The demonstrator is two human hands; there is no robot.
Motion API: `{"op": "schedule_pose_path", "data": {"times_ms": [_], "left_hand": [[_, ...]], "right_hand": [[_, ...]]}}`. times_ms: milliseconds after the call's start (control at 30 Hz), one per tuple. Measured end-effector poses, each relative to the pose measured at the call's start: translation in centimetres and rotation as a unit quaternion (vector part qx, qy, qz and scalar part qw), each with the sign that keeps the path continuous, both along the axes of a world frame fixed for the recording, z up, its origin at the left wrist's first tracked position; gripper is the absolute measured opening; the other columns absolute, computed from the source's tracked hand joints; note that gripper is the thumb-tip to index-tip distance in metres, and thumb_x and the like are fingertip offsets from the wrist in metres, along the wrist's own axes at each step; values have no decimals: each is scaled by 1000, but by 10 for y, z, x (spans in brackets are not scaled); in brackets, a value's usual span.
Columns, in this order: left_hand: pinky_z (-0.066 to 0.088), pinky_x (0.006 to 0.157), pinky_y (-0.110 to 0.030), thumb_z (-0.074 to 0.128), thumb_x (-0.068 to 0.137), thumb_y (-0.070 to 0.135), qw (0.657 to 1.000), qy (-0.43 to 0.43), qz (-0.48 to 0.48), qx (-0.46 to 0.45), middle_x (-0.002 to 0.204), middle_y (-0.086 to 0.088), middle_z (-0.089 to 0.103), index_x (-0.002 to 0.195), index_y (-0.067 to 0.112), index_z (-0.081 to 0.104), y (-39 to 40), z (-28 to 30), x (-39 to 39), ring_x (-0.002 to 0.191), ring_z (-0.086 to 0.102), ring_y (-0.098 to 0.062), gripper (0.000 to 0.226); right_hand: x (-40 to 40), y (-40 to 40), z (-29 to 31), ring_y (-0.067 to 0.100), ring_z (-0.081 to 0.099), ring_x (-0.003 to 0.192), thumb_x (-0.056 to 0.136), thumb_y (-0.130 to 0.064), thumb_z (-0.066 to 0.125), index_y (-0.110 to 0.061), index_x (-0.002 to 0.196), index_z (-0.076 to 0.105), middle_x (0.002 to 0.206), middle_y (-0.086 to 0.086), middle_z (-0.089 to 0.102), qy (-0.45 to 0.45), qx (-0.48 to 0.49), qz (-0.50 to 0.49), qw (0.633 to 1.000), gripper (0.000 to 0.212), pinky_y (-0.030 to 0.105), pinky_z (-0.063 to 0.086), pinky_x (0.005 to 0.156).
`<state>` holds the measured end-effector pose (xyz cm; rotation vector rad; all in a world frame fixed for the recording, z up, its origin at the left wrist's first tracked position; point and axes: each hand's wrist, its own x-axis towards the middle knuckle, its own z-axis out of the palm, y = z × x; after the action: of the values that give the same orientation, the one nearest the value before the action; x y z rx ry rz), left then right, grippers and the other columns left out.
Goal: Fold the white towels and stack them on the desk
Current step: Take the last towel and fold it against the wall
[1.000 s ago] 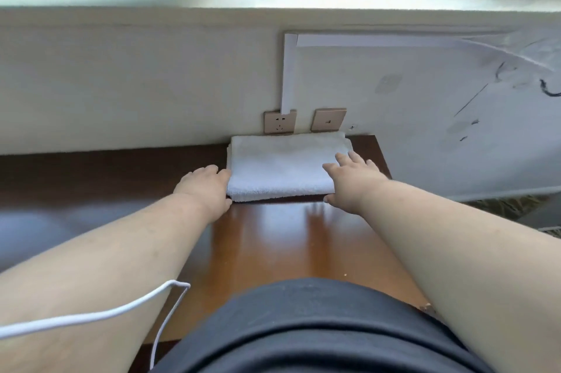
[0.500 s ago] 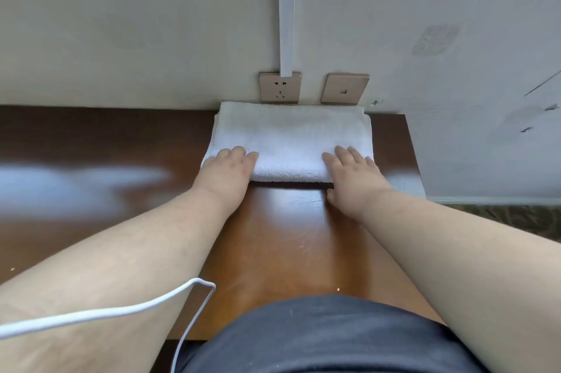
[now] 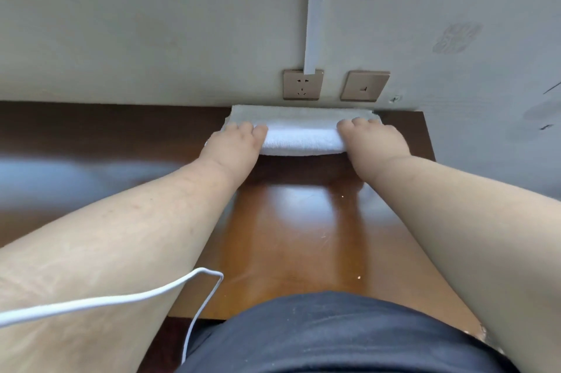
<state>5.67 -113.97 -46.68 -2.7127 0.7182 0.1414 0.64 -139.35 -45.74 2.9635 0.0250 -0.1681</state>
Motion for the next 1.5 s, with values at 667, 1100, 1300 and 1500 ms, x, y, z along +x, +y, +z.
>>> {"op": "schedule_pose_path", "data": {"times_ms": [667,1100,1300,1500], "left_hand": [[51,68,-34,45,82,75,993,-85,-73,-24,106,1,59,117,27,41,214,198,35,89,62,-23,59],[46,67,-36,45,96,41,979,-144,144,11,105,1,51,114,23,45,256,231,-93,97,55,-23,26],[37,61,-34,45,98,33,956,-155,245,44,101,2,49,115,23,44,294,242,-167,96,54,-22,20],[41,60,-34,48,95,20,932,-176,313,51,96,4,50,115,24,45,359,253,-225,90,57,-21,21]], "right_hand": [[27,135,166,34,61,78,78,-69,47,-25,131,15,114,6,59,-90,47,247,964,75,38,48,60],[44,212,220,12,46,55,94,-26,46,-25,84,35,72,-9,47,-52,-29,331,942,16,30,34,48],[26,268,223,24,51,59,94,-31,46,-23,101,38,71,-9,47,-74,23,432,898,13,32,36,51],[7,349,235,27,48,66,97,-45,42,-21,113,39,84,-5,48,-87,53,521,848,29,32,35,55]]}}
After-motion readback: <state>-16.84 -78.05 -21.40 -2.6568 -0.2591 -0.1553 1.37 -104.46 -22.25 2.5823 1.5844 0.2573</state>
